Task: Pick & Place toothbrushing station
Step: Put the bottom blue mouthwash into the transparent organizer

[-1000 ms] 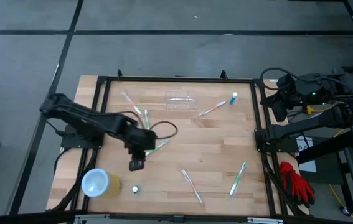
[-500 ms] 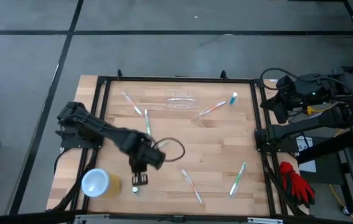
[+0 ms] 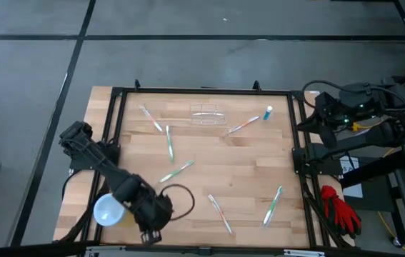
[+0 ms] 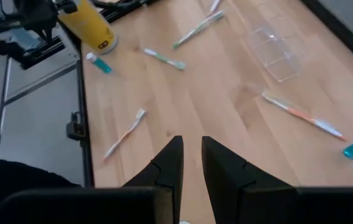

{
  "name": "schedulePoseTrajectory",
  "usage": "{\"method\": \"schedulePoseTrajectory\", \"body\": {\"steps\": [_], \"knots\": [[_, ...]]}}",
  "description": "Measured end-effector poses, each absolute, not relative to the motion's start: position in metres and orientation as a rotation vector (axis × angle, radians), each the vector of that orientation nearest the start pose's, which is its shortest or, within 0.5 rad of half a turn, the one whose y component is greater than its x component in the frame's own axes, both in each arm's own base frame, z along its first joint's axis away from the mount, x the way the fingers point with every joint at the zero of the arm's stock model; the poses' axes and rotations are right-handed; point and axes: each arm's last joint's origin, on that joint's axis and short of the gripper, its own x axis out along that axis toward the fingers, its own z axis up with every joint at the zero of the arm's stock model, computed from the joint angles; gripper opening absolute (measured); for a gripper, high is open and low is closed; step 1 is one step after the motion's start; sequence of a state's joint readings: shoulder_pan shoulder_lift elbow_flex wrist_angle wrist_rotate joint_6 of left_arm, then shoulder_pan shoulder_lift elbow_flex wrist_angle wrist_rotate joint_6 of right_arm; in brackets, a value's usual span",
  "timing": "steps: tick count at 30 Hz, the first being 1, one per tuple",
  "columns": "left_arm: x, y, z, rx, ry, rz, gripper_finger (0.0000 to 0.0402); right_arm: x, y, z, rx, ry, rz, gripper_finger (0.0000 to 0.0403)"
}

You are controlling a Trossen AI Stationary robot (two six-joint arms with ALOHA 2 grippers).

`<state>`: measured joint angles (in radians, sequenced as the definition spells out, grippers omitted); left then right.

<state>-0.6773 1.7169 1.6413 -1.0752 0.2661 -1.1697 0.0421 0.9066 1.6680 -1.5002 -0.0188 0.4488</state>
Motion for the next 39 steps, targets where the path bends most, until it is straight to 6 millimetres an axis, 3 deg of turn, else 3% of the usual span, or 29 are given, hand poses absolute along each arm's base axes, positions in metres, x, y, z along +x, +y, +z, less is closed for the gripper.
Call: {"method": "schedulePoseTrajectory", "body": {"steps": [4,11,15,18,24,28,34,39], "knots": [[0.269,-0.238,0.316,-0.586,1.374,-0.220,0.0008,0.063,0.004,0.459,0.398,0.736,-0.092,0.0061],[0.277,-0.261,0.276,-0.236,1.416,-0.442,0.0008,0.063,0.004,0.459,0.416,0.732,-0.095,0.0061],[0.285,-0.264,0.247,-0.254,1.574,-0.445,0.0007,0.063,0.005,0.459,0.441,0.741,-0.058,0.0061],[0.289,-0.256,0.234,-0.317,1.678,-0.279,0.0003,0.061,0.006,0.462,0.429,0.733,-0.029,0.0061],[0.293,-0.247,0.258,-0.178,1.533,-0.038,0.0003,0.053,0.006,0.472,0.386,0.686,0.013,0.0061],[0.294,-0.244,0.274,-0.140,1.491,0.012,0.0002,0.045,0.005,0.482,0.350,0.633,0.024,0.0061],[0.291,-0.243,0.274,-0.146,1.518,0.016,0.0009,0.033,0.003,0.494,0.299,0.563,0.022,0.0061],[0.292,-0.236,0.274,-0.211,1.575,0.074,0.0040,0.026,0.003,0.500,0.267,0.525,0.033,0.0061]]}}
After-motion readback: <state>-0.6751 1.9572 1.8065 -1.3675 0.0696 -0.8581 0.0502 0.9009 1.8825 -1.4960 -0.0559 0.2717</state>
